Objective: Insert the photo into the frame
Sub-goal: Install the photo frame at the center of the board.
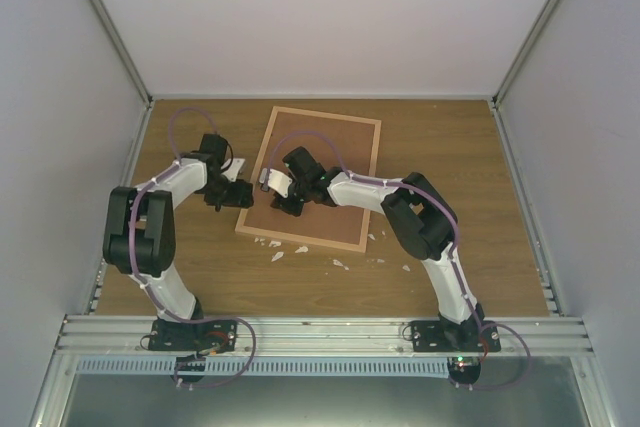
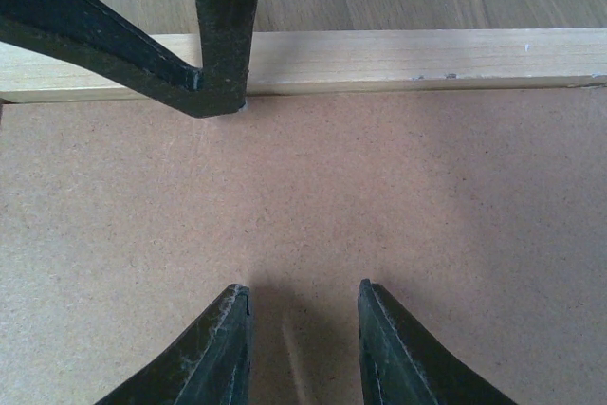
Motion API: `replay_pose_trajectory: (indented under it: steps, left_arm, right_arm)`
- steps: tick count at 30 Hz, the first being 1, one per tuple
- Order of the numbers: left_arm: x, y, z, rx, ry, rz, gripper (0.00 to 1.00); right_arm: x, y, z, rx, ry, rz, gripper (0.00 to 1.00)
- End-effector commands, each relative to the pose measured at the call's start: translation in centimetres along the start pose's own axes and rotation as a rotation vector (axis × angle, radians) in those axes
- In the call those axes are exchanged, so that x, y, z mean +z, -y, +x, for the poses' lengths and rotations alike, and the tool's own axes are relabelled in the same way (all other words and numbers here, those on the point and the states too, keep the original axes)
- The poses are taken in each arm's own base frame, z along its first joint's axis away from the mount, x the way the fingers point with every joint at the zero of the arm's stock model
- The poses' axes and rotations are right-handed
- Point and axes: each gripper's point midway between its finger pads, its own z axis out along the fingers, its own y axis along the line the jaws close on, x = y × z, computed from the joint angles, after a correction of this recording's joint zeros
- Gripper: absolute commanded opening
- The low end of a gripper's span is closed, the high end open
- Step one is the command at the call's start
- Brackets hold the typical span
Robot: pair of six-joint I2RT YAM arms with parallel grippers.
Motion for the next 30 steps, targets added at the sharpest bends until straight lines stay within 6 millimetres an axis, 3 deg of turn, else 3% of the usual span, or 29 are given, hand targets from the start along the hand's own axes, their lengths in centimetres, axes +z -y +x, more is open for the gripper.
replay_pose_trajectory:
  steps: [1,12,30]
  left_arm:
    - [-1.3,0.4,-1.9,0.015,0.076,0.002,0.77]
    - [1.0,-1.2,-0.3,0.001,0.001,-0.065,0.77]
    - [4.2,-2.0,3.1,0.110,-0.137,-0.225,0.72]
  right_arm:
    - [2.1,-0.3,9.0,0.056,-0.256,0.009,0.32]
    - [2.2,-0.3,9.2,0.055,-0.259,0.011,0.32]
    - [2.1,-0.3,9.3,0.052,-0.263,0.013,0.32]
